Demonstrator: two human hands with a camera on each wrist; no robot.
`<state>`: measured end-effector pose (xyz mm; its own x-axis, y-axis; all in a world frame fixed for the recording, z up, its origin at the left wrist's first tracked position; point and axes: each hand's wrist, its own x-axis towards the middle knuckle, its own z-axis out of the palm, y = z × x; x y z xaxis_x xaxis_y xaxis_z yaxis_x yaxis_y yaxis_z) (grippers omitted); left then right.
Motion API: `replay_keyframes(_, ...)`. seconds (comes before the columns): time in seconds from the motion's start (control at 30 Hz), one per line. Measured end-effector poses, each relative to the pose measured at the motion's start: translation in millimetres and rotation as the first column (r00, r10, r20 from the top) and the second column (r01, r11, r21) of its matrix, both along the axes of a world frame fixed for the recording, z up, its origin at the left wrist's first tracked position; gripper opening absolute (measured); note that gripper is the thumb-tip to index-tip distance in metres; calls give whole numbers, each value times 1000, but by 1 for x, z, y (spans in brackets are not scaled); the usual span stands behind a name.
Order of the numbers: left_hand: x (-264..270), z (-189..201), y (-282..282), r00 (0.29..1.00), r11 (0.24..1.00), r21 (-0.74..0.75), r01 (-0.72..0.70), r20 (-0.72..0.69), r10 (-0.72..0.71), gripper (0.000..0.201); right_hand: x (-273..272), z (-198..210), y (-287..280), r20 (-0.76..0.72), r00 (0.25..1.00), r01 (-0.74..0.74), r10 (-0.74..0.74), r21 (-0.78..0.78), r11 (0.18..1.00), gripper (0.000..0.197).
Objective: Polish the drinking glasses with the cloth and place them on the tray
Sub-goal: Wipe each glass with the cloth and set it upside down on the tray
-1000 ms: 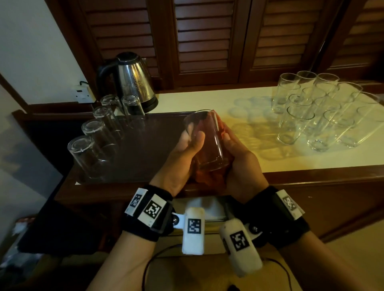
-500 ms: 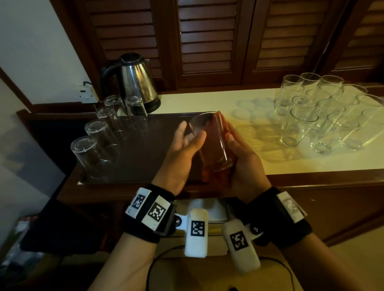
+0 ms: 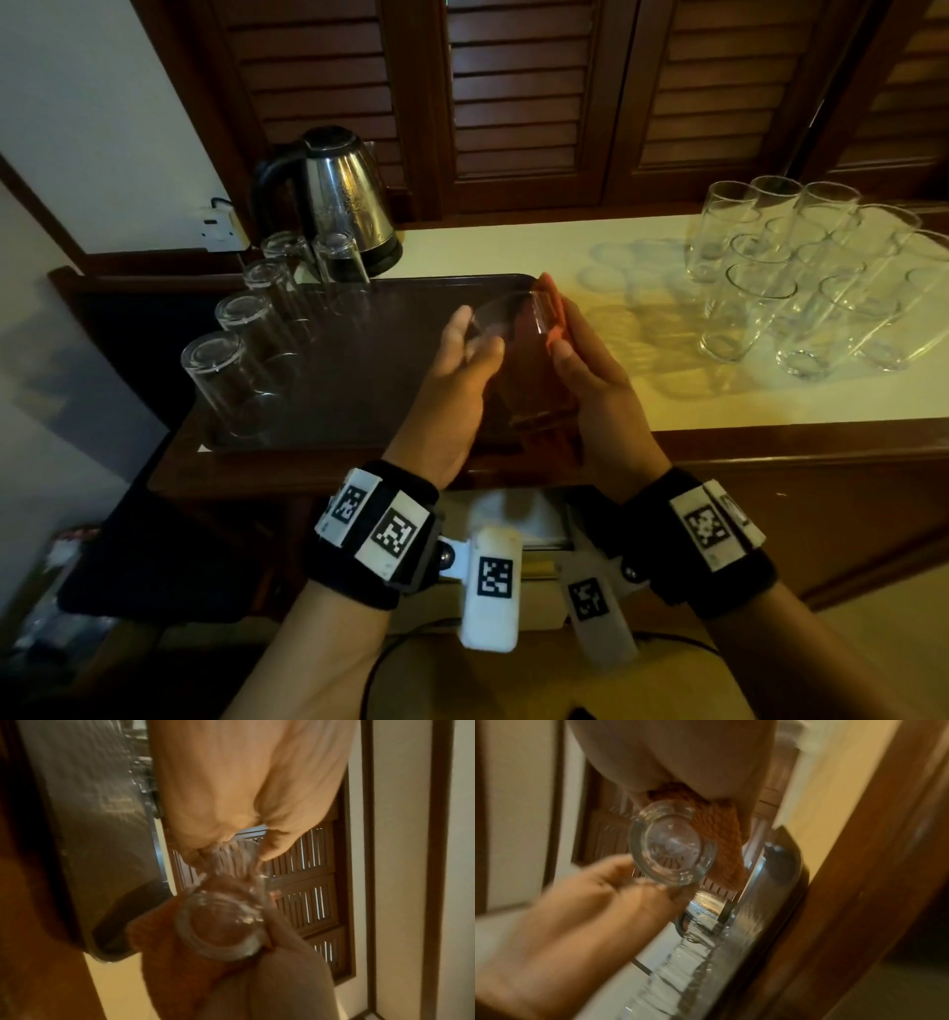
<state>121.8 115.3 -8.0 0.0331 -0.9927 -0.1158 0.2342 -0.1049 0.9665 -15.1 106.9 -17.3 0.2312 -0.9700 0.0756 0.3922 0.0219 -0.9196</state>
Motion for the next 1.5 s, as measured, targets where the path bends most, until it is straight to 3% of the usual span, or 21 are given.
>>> replay_keyframes(0.1,-9,0,2,993,1000,-1,3,119,-3,93,6,-4,2,-127,992,7,-16,-68,998,57)
replay_keyframes(0.13,-11,0,4,993,1000,-5,-11,117,12,91,6,-6,3,-77,997,0,-2,-22,1000,53)
replay_keyframes(0.23,-11,-2,8,996,999,-17,45,-82,-47,69,1,-3,7,183,977,-132,105,141,981,44)
replay_keyframes(0.3,-6,-3,9,994,998,-19,59,-92,-61,63,-2,-3,8,268,954,-180,131,170,969,44)
replay_keyframes(0.43,-4,1,9,999,1000,9,13,43,-14,64,5,-4,11,67,998,-1,-2,55,998,42)
replay_keyframes(0.5,-9,3,10,991,999,-7,36,131,-34,74,9,-8,11,-24,999,31,-32,-22,999,46)
replay_keyframes(0.57,-11,2,12,991,1000,-19,21,130,-18,83,7,-7,12,42,999,-20,18,47,999,45)
replay_keyframes(0.7,-5,-2,9,997,997,-16,72,-7,-72,77,-2,0,12,251,962,-159,105,204,966,47)
replay_keyframes(0.8,-3,-2,6,999,1000,-5,-12,44,12,85,-1,4,11,123,992,-18,6,91,996,39)
replay_keyframes(0.87,-9,-1,7,996,1000,-12,11,92,-10,85,2,4,12,16,999,50,-50,2,999,43)
replay_keyframes(0.93,-16,-1,11,988,998,-48,41,150,-33,87,3,0,15,63,998,2,-2,0,1000,43)
replay_keyframes(1.03,-16,-2,13,996,994,-68,87,2,-87,69,-1,2,18,221,969,-141,108,138,980,47)
replay_keyframes(1.13,-8,-4,13,997,997,-35,70,-13,-70,84,-8,2,17,265,957,-166,117,171,971,47)
replay_keyframes(1.23,-7,-6,11,1000,1000,-4,-4,-3,4,80,-6,5,17,146,989,-31,20,74,997,38)
replay_keyframes(1.33,-19,-3,15,996,999,-19,32,79,-30,85,2,1,21,-11,999,37,-38,-64,997,43)
replay_keyframes(1.4,-24,-2,18,998,999,-43,8,66,-5,78,2,0,22,48,999,4,-4,-11,1000,44)
replay_keyframes(1.5,-20,-4,16,996,1000,-13,25,-87,-26,71,-4,-1,20,205,976,-104,75,134,985,42)
